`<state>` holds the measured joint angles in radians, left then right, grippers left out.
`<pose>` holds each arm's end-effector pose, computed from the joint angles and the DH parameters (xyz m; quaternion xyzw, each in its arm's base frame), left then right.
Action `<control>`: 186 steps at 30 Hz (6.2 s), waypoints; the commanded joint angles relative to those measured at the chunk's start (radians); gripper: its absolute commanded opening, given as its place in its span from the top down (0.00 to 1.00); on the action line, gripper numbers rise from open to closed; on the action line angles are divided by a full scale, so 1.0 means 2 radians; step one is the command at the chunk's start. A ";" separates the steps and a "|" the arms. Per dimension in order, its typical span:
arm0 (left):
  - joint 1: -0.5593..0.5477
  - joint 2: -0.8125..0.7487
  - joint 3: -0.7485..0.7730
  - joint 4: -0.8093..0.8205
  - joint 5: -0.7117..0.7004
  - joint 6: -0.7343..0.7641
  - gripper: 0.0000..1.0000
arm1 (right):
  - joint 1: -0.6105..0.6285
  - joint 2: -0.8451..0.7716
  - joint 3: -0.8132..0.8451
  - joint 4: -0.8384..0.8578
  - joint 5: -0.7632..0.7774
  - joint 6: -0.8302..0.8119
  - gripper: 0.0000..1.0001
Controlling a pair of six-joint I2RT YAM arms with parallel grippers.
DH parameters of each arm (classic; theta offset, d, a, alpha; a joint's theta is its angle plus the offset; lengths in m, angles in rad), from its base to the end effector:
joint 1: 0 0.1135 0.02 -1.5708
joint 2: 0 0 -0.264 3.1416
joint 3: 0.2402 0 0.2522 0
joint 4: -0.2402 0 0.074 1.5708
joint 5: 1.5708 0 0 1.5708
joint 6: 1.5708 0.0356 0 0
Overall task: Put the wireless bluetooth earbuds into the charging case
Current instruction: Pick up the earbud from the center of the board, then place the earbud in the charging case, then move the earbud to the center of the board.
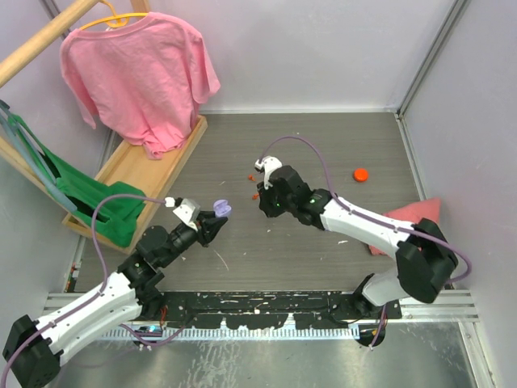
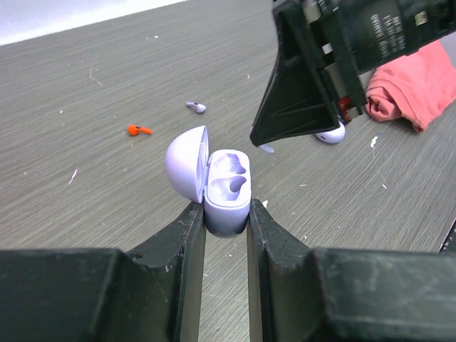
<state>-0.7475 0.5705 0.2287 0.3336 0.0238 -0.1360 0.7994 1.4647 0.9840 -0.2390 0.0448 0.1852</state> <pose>0.1155 -0.1082 0.2296 0.2217 0.6745 -0.3087 0.6329 0.2238 0.2279 0.2437 -0.2664 0.8708 0.1771 0.3734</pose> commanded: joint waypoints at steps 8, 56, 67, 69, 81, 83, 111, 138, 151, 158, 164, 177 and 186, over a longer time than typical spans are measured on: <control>0.002 0.030 0.001 0.126 0.049 0.003 1.00 | 0.004 -0.156 -0.098 0.202 -0.077 -0.009 0.88; 0.001 0.085 0.037 0.231 0.145 -0.080 0.99 | 0.010 -0.177 -0.215 0.533 -0.229 0.076 0.88; 0.001 0.093 0.037 0.246 0.133 -0.098 0.99 | 0.014 -0.178 -0.221 0.549 -0.238 0.089 0.88; 0.001 0.094 0.035 0.246 0.125 -0.101 0.99 | 0.013 -0.179 -0.224 0.558 -0.240 0.095 0.88; 0.001 0.097 0.028 0.272 0.118 -0.112 0.99 | 0.013 -0.178 -0.246 0.559 -0.224 0.097 0.82; 0.001 0.097 0.027 0.274 0.126 -0.108 0.99 | 0.014 -0.184 -0.250 0.555 -0.214 0.093 0.78; 0.002 0.038 0.009 0.100 0.047 -0.016 1.00 | -0.039 -0.189 -0.146 0.238 -0.055 -0.007 0.40; 0.002 -0.019 -0.014 0.032 -0.030 0.017 1.00 | -0.165 0.177 0.021 0.258 -0.003 -0.005 0.60; 0.002 -0.002 -0.010 0.036 -0.018 0.017 1.00 | -0.165 0.247 0.079 0.209 0.003 -0.028 0.72; 0.002 -0.006 -0.010 0.035 -0.015 0.016 1.00 | -0.154 0.229 0.065 0.167 -0.020 -0.041 0.80; 0.002 -0.018 -0.012 0.030 -0.015 0.015 1.00 | -0.117 0.187 0.024 0.132 -0.028 -0.045 0.80; 0.002 -0.034 -0.014 0.022 -0.012 0.012 1.00 | -0.009 0.104 -0.051 0.058 -0.010 -0.037 0.78; 0.002 -0.041 -0.015 0.020 -0.011 0.012 1.00 | 0.027 0.072 -0.062 0.034 0.035 -0.034 0.64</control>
<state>-0.7475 0.5037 0.1974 0.3374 -0.0105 -0.1154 0.8387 1.6627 0.8669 -0.1284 0.0517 0.1078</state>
